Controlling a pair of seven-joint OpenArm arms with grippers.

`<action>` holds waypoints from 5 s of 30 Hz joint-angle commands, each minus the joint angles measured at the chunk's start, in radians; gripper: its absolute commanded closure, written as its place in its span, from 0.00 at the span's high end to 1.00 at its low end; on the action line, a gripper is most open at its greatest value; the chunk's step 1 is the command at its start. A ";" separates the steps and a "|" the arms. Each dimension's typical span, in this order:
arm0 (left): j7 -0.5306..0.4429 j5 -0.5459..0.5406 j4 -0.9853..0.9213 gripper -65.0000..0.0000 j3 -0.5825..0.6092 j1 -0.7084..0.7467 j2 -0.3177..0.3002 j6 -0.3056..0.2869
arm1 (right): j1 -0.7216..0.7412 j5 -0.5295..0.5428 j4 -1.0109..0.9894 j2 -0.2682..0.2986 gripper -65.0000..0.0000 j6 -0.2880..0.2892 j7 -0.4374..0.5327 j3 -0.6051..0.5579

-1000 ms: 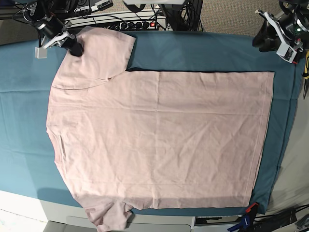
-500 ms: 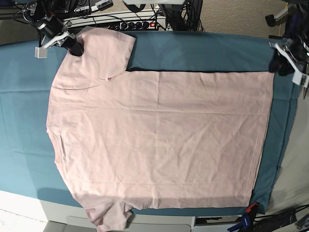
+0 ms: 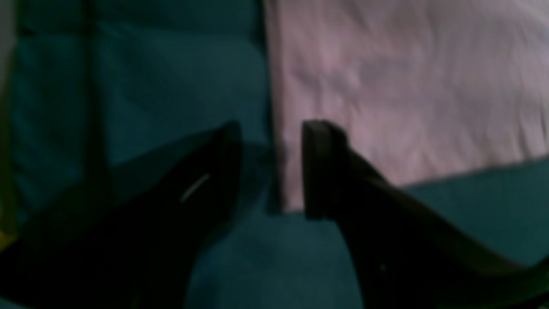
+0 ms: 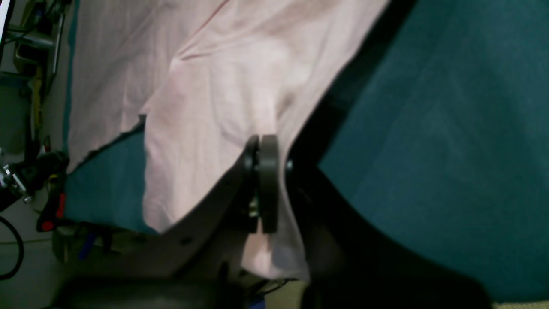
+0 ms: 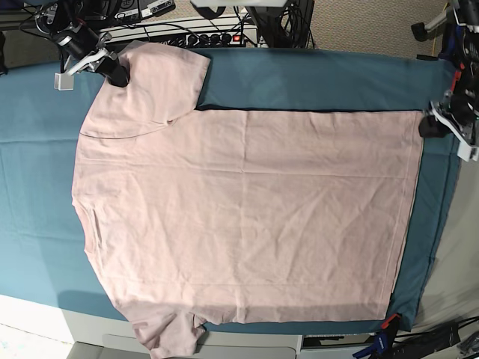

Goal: Fold the T-shirt properly
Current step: 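Close both grippers on the shirt edge corners, then lift the held edge and pull the shirt toward the robot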

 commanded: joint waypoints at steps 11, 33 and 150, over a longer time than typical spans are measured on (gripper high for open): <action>0.145 -0.165 -0.098 0.38 -0.006 -0.010 0.013 -0.048 | -0.005 -0.018 0.010 0.008 0.00 0.001 -0.008 0.003; 0.182 -0.229 -0.100 0.11 -0.006 0.004 0.014 -0.092 | -0.005 -0.017 0.010 0.008 0.00 0.001 -0.008 0.003; 0.337 -0.463 0.171 0.00 -0.220 0.453 0.006 -0.249 | -0.422 0.287 0.251 0.041 0.00 0.001 -0.286 0.333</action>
